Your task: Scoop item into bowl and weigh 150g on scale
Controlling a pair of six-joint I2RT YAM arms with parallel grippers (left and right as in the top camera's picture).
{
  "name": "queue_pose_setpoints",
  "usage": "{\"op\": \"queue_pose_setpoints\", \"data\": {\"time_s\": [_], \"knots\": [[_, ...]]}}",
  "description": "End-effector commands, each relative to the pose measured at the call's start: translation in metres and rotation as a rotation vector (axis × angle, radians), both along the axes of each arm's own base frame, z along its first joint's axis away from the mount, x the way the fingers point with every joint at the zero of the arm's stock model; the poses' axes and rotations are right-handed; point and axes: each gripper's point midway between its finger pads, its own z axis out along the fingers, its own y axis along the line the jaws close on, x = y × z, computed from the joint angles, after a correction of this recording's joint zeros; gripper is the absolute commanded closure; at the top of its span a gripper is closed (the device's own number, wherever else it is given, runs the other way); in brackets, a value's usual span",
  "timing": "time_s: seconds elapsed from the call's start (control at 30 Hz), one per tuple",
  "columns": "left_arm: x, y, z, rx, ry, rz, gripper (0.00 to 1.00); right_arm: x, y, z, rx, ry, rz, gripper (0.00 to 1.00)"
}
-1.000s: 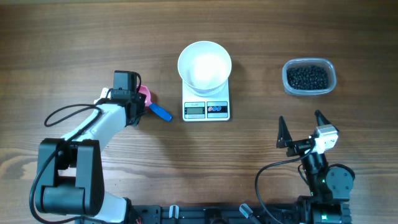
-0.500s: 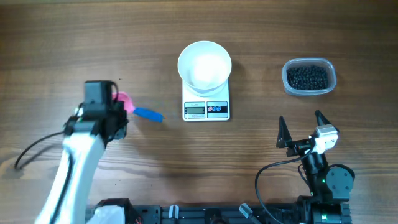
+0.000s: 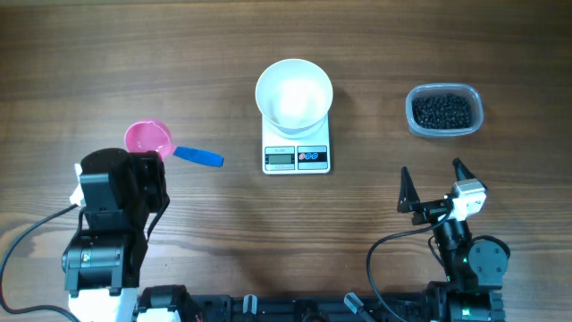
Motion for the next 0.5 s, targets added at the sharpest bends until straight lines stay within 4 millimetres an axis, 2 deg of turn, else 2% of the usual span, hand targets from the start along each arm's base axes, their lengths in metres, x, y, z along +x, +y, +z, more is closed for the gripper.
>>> {"op": "queue_pose_setpoints", "data": {"time_s": [0.0, 0.1, 0.3, 0.33, 0.4, 0.47], "knots": [[-0.012, 0.002, -0.014, -0.119, 0.061, 0.121, 0.96, 0.0, -0.002, 0.002, 0.012, -0.008, -0.011, 0.0], [-0.031, 0.002, -0.031, -0.252, 0.147, 0.263, 0.96, 0.0, -0.002, 0.002, 0.012, -0.007, -0.011, 0.0], [-0.032, 0.002, -0.036, -0.26, 0.174, 0.278, 0.96, 0.0, -0.001, 0.002, 0.027, -0.005, -0.008, 0.0], [-0.031, 0.001, -0.039, -0.263, 0.184, 0.283, 0.96, 0.0, 0.0, 0.002, 0.144, 0.014, -0.002, 0.0], [-0.031, 0.002, -0.043, -0.284, 0.204, 0.31, 0.96, -0.002, 0.006, 0.002, 0.592, 0.101, 0.04, 0.0], [-0.029, 0.002, -0.048, -0.294, 0.221, 0.327, 0.96, -0.009, 0.033, 0.005, 1.141, 0.292, 0.19, 0.0]]}}
